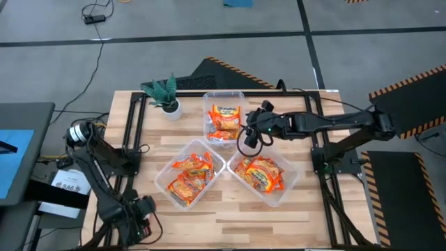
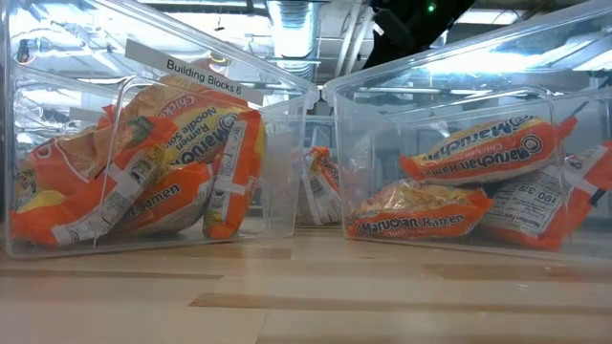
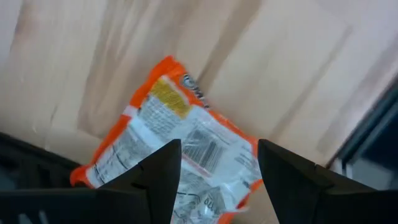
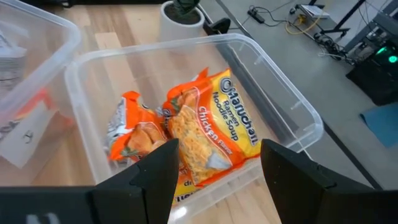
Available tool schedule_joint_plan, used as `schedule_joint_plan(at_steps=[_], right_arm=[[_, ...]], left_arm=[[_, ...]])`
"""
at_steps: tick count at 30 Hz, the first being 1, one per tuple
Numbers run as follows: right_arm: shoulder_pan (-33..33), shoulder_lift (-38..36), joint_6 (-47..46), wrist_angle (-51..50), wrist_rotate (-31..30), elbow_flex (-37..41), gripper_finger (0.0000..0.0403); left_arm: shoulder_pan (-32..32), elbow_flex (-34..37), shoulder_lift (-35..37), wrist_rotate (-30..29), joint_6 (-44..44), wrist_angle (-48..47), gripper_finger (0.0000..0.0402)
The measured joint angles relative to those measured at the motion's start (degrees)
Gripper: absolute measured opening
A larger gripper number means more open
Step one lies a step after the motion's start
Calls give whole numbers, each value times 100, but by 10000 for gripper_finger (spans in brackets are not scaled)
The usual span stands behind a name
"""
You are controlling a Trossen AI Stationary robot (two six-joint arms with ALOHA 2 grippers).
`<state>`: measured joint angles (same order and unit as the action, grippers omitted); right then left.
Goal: Sort Maruchan noodles
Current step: Put the orange noodle pack into the bottom right transparent container
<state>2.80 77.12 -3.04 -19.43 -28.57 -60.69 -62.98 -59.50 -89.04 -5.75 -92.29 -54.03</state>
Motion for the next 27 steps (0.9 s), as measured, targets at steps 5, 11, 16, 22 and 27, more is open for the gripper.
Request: schedule_joint_plan(at_steps=[5,11,16,22,27], right_arm=[[36,1,-16,-38,1,0,244],[31,1,-141,-51,10,0,244],[31,3,-151,-115,10,0,244],[31,3,-151,-117,14,0,244],[31,3,-151,-119,14,0,244]], left_arm=[[67,630,78,650,-909,439,199],[203,891,88,716,-1432,412,199],[290,890,88,594,-1384,512,195],[554,890,88,379,-1393,410,116],[783,670,80,400,-578,522,12]])
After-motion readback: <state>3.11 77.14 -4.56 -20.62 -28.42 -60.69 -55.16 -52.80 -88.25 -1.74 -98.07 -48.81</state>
